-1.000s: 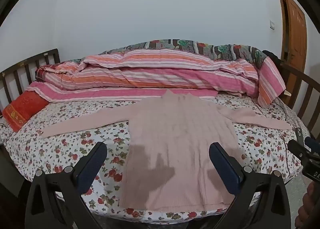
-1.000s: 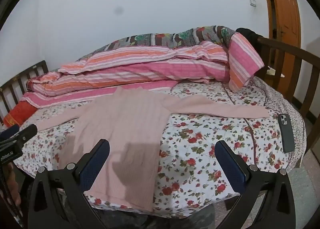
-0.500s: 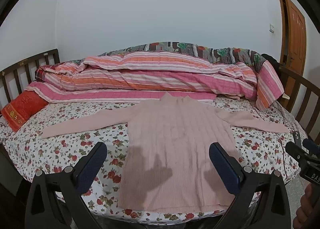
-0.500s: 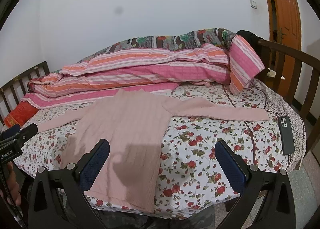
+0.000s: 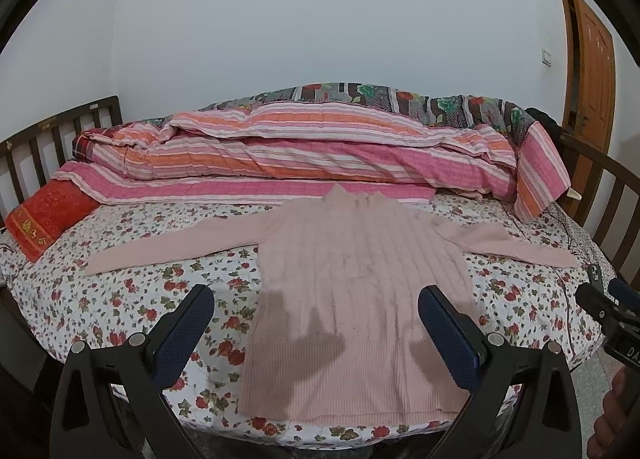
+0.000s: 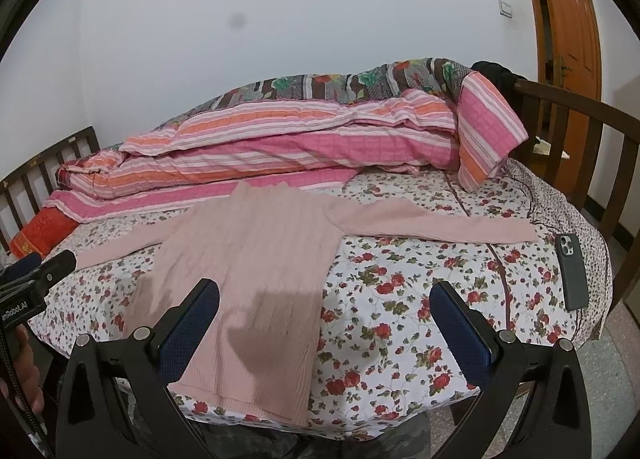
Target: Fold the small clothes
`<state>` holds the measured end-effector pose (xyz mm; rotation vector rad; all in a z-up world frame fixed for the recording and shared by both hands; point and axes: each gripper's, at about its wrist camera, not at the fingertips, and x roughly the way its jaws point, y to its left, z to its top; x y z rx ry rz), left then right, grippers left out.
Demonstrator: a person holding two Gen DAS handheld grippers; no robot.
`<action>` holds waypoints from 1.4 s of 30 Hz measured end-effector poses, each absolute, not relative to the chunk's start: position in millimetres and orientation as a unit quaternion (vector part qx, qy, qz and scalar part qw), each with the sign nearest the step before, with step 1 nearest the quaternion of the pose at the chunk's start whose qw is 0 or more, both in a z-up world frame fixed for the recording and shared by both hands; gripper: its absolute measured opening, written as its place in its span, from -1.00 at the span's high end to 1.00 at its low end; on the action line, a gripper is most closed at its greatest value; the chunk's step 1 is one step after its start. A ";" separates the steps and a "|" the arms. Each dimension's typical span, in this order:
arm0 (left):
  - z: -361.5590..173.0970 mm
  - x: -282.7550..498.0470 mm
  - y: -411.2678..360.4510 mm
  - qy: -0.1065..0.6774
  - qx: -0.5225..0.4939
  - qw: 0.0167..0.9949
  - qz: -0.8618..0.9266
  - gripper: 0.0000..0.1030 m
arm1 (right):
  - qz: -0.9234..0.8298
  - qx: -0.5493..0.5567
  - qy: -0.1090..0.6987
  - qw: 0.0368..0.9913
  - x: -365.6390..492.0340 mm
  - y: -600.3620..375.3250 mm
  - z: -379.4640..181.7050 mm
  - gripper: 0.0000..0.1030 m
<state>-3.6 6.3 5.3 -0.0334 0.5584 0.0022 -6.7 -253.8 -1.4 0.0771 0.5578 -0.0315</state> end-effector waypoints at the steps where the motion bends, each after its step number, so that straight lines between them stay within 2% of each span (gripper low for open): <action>1: 5.4 -3.3 7.0 0.277 -0.017 0.961 0.001 -1.00 | -0.016 0.039 0.275 0.960 -6.7 -254.1 -1.6 -1.00; 42: 4.1 -4.7 2.0 0.279 -0.017 0.960 0.003 -1.00 | -0.010 0.042 0.271 0.962 -8.2 -249.6 0.2 -1.00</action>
